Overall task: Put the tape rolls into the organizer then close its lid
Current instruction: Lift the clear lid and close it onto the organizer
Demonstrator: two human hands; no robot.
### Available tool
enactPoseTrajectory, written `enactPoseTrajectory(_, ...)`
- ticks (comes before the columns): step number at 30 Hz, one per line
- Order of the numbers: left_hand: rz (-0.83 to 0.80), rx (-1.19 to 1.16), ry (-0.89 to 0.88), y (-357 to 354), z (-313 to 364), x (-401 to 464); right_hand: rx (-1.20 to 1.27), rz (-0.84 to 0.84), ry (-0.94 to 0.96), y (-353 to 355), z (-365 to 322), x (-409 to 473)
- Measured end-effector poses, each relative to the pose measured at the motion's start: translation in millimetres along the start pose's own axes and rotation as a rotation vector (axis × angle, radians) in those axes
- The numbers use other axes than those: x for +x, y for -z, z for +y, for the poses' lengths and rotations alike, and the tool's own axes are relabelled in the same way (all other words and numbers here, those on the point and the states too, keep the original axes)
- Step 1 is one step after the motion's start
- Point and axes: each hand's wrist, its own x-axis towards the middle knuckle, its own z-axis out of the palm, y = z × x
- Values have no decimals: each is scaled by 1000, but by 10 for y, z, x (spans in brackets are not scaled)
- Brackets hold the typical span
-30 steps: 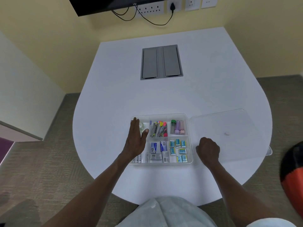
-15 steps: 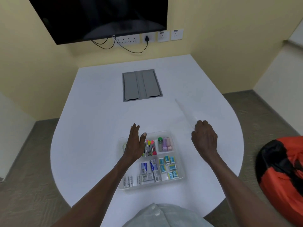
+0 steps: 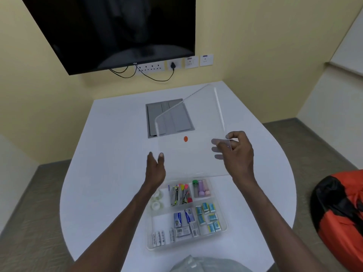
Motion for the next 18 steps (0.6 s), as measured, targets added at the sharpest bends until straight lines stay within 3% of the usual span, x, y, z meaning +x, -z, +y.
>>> enactPoseTrajectory(3,84,-52,126,217,-170,85,189,-45,-182,-7,55,27)
enactPoseTrajectory(6,95,-212,151,381,-417,68,128,-61,-247,0,428,19)
enactPoseTrajectory(9,101,-254,190,484,-738,-118,-128,-39,-214,17,985,-29)
enactPoseTrajectory(14,143,-71,243,475,-1292,-466,-608,-70,-135,101,1750,-218)
enactPoseTrajectory(18,121,52,268,420,-1458,-689,-692,-140,-215,225,2103,-372)
